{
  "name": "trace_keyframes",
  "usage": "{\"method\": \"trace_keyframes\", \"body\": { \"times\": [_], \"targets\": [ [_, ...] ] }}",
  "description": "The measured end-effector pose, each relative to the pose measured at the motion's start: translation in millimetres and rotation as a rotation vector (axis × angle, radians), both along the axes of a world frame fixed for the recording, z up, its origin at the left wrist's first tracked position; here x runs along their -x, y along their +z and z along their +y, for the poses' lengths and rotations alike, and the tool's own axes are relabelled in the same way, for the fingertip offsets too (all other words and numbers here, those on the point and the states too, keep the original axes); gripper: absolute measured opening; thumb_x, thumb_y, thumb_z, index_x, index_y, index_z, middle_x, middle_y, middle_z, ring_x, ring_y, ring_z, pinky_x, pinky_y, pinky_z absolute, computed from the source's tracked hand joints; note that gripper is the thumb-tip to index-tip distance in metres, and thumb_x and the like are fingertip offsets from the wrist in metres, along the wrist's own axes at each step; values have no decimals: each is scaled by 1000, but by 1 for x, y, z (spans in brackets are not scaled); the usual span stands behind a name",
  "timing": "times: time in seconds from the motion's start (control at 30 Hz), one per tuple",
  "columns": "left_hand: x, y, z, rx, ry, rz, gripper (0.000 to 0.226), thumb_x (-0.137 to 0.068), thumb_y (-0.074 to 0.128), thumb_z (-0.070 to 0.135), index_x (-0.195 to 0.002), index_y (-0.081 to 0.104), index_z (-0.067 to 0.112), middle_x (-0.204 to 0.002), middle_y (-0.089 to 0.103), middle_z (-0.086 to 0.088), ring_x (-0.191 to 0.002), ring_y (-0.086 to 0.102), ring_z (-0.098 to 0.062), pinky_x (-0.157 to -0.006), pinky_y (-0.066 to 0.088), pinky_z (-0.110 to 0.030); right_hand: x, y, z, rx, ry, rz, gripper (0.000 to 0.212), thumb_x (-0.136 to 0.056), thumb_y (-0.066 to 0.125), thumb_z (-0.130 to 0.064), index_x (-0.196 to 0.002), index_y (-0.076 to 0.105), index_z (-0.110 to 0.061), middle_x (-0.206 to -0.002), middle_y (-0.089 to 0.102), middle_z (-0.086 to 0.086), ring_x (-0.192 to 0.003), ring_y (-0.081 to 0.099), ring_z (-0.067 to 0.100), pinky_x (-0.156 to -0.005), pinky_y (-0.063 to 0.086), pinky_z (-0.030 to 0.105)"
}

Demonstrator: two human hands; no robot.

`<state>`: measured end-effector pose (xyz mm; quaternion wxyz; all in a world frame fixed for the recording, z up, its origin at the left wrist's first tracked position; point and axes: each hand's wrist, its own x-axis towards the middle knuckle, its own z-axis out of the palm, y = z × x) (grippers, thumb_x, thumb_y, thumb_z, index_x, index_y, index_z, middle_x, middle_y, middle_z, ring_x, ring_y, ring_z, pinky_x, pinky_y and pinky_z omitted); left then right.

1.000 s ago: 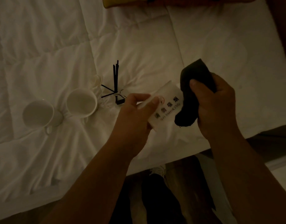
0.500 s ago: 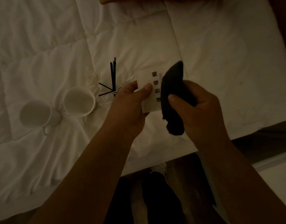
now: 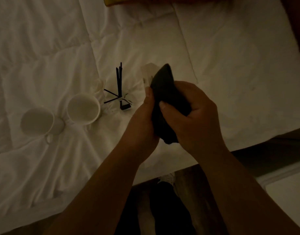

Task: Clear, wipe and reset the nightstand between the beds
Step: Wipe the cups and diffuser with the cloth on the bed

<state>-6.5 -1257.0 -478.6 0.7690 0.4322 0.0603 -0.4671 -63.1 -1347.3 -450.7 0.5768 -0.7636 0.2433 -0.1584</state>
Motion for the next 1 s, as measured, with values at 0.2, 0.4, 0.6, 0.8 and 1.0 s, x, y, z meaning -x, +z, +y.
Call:
{"method": "trace_keyframes", "body": {
  "times": [0.2,0.4,0.6,0.8,1.0],
  "targets": [
    [-10,-11,18,-138,-166,-305,53,-94,24,52,-111,62,19,-100,73,3,-92,67,-12,-80,51,-18,-10,-8,-10,160,55,65,18,-85,65,-23,-102,65,-27,-93,61,-15,-85,61,-1,-72,46,8],
    [3,-17,24,-213,-270,-300,42,-86,47,56,-114,63,29,-113,69,3,-107,65,-16,-82,53,-24,-16,-22,-36,115,-104,215,16,-87,64,-32,-103,66,-29,-92,66,-11,-79,63,0,-67,51,12],
    [-12,-19,-1,19,78,42,40,-89,51,19,-129,52,11,-124,63,-13,-115,61,-29,-93,52,-46,13,-34,-31,203,42,240,11,-84,63,-20,-91,68,-14,-87,60,-5,-75,56,-4,-66,43,5],
    [-1,-36,-22,-70,267,127,24,-96,49,18,-118,59,22,-113,71,-4,-105,67,-20,-95,50,-40,33,-50,-35,-359,-132,225,40,-84,69,-12,-86,67,-52,-86,72,-20,-81,67,0,-61,53,14],
    [-7,-52,-27,-301,269,186,27,-89,61,6,-111,59,22,-102,74,-3,-100,69,-21,-101,45,-48,23,-63,-51,-884,-242,143,41,-77,69,-12,-118,64,-19,-108,72,5,-99,69,25,-76,57,38]
  ]
}}
